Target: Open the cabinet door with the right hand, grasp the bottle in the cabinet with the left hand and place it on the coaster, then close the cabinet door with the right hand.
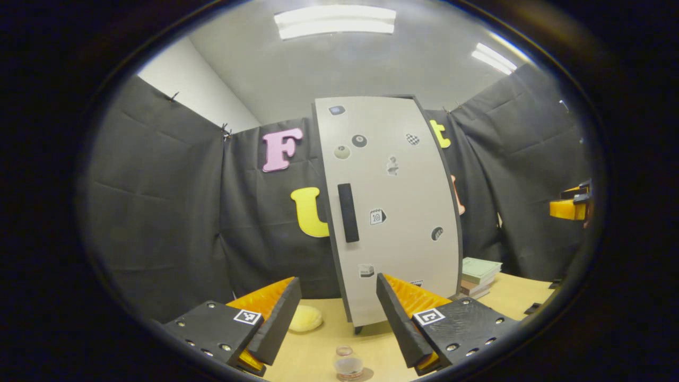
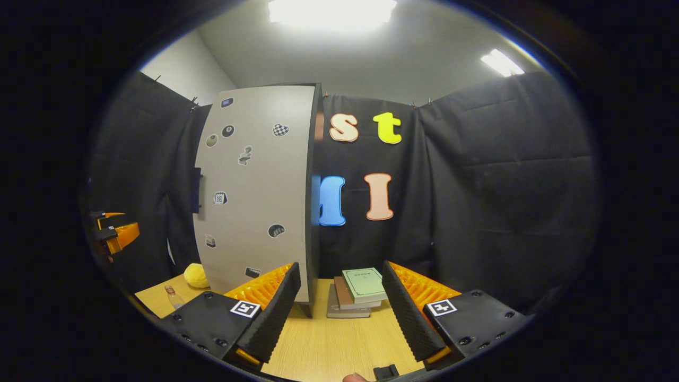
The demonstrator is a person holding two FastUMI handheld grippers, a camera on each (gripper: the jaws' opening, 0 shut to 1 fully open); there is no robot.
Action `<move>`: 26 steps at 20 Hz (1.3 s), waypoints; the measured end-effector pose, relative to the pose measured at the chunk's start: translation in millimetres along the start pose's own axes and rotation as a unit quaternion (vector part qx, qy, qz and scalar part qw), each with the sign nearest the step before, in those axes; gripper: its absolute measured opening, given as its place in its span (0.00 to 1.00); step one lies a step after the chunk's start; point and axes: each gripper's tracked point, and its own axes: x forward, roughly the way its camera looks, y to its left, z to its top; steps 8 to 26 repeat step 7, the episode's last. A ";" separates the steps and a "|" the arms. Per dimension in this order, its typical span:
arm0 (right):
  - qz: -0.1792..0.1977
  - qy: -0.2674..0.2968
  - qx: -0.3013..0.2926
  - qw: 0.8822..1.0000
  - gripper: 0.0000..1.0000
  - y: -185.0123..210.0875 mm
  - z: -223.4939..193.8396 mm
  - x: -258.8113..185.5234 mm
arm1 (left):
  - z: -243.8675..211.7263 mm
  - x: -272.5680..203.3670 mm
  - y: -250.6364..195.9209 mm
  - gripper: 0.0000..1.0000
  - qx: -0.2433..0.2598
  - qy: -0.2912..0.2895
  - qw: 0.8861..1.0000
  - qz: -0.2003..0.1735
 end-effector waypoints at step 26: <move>0.008 -0.002 -0.009 1.000 0.98 9.1 0.6 4.9 | -3.7 -1.2 7.6 0.86 -0.002 0.010 1.000 0.011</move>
